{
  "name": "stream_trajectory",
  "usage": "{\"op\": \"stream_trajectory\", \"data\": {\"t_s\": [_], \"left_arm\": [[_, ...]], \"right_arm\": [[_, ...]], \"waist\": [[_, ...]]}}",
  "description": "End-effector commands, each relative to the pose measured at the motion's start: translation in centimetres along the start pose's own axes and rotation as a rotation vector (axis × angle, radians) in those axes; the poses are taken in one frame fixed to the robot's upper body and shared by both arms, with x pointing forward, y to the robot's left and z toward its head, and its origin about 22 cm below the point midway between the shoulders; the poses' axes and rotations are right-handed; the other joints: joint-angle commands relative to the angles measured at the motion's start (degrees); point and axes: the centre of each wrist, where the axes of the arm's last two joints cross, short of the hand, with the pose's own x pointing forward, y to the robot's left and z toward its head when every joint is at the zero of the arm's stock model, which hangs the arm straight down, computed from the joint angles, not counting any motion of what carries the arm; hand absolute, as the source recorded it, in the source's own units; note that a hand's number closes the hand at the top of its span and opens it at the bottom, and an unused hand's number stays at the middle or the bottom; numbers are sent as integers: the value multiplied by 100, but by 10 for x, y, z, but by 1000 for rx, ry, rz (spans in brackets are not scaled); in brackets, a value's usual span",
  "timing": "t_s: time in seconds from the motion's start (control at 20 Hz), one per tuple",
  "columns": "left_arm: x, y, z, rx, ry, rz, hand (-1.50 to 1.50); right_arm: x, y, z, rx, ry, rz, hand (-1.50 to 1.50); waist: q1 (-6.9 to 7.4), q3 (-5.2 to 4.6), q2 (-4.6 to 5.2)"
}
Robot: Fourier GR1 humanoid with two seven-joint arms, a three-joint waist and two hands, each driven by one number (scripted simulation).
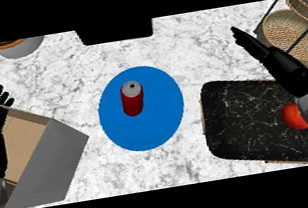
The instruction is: Pick the tomato from the tray and place it in the tiered basket
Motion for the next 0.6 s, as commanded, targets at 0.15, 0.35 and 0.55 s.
{"op": "stream_trajectory", "data": {"t_s": [0.15, 0.35, 0.55], "left_arm": [[-40, 19, 31, -15, 249, -30, 0], [-60, 24, 61, -50, 392, -7, 0], [-57, 33, 63, -98, 418, -2, 0]], "right_arm": [[-59, 19, 47, -470, 4, -536, 150], [-54, 16, 48, -810, -215, -747, 150], [-114, 30, 114, -1107, 108, -535, -150]], "waist": [[-498, 252, 145], [-781, 286, 101], [-567, 158, 193]]}}
